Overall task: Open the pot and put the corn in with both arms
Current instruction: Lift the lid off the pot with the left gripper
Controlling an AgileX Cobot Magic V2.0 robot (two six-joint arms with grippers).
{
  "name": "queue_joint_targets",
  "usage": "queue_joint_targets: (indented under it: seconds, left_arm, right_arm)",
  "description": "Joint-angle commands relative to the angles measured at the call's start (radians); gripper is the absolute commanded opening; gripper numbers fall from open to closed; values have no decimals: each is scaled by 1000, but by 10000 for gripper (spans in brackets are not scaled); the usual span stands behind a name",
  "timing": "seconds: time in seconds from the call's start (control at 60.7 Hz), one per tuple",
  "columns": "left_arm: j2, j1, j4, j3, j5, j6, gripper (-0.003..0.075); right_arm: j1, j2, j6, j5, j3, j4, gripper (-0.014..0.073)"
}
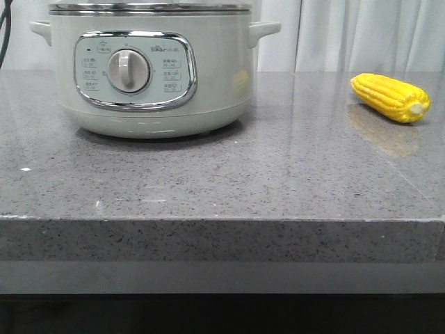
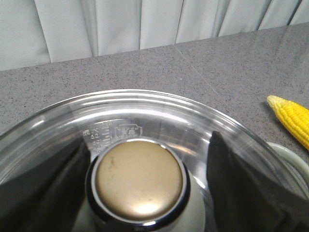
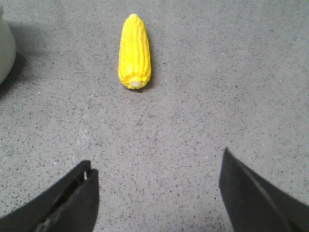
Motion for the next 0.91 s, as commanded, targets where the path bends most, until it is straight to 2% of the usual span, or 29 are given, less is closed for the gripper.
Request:
queue_joint_targets:
  seconds: [0.0,0.115,0.263,0.543,0.889]
  left_arm:
    - [-41,2,-9,-37,-79,-3,372]
    - [-41,2,-9,-37,-79,-3,275]
    - [-41,2,-9,-42,-86,-3,208]
    - [-57,-1,-9,-156,-61,-3,206]
    - [-185,-1,-9,-269,126,-3,206]
  right_arm:
    - [-8,9,-9,-66,-33,-2,541]
    - [-8,9,-9,-66,-33,-2,541]
    - [-8,9,-9,-66,-33,-2,541]
    - [-8,9,-9,-67,-33,-2,541]
    - [-8,9,-9,-67,-33,-2,541]
